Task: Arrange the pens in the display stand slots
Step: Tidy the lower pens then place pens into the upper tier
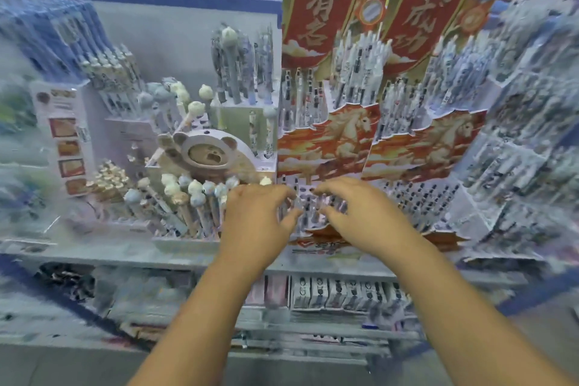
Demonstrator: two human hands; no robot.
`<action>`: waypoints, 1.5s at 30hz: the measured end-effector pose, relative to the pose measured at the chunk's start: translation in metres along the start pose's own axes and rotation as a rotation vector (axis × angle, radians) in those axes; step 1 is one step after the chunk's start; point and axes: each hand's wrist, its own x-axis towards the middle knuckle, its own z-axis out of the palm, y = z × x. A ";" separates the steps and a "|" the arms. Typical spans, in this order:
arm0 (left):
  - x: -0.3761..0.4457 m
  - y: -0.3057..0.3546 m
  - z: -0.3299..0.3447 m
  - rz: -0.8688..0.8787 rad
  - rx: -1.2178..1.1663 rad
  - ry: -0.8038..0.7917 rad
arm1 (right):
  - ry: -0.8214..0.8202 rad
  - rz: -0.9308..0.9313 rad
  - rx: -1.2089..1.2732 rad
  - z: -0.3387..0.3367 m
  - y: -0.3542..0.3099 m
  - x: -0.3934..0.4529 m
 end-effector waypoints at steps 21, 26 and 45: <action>0.017 0.033 -0.030 -0.187 -0.693 0.218 | 0.245 0.153 0.286 -0.026 0.049 -0.023; 0.039 0.062 -0.044 -0.132 -0.764 0.179 | 0.253 0.122 0.418 -0.035 0.055 -0.020; 0.200 0.172 -0.131 0.123 -0.474 0.441 | 0.006 -0.102 0.180 -0.068 0.123 -0.002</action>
